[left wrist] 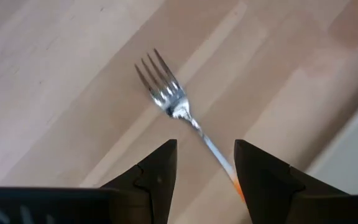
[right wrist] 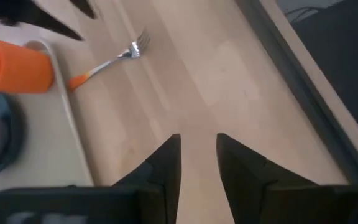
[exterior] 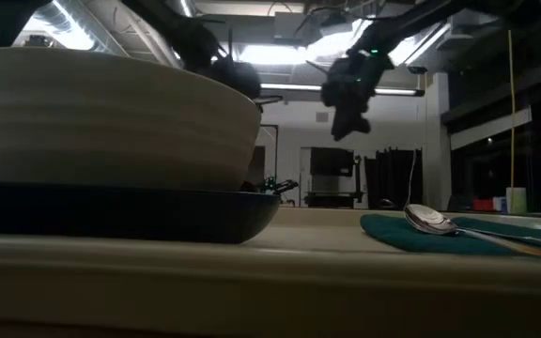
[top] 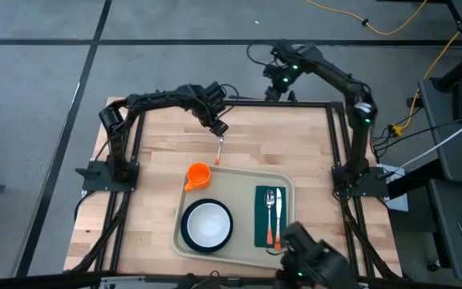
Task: Set up tray
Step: Put the orange fork on the dark green napkin to the left of the orange spoon
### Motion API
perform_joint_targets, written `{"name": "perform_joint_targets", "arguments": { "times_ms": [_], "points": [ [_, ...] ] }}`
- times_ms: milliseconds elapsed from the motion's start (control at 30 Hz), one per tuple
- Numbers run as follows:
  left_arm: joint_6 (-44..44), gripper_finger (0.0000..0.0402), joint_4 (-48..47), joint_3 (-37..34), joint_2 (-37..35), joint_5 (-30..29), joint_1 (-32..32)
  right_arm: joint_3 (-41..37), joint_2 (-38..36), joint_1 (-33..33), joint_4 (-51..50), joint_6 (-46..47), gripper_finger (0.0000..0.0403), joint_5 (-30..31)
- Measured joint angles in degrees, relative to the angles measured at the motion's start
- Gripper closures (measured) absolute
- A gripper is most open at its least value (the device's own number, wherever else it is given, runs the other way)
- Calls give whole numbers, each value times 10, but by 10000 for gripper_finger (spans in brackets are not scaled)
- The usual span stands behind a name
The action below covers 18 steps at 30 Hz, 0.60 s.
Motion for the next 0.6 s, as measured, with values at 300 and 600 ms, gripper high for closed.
{"name": "perform_joint_targets", "arguments": {
  "times_ms": [300, 600],
  "points": [
    [-18, 246, 110, -46, -1, -5, 0, -212, -149, -18, 131, 23, 295, -29],
    [-27, 206, 78, -24, 16, 4, 1, -257, -187, -18, 178, 28, 295, -34]
  ]
}}
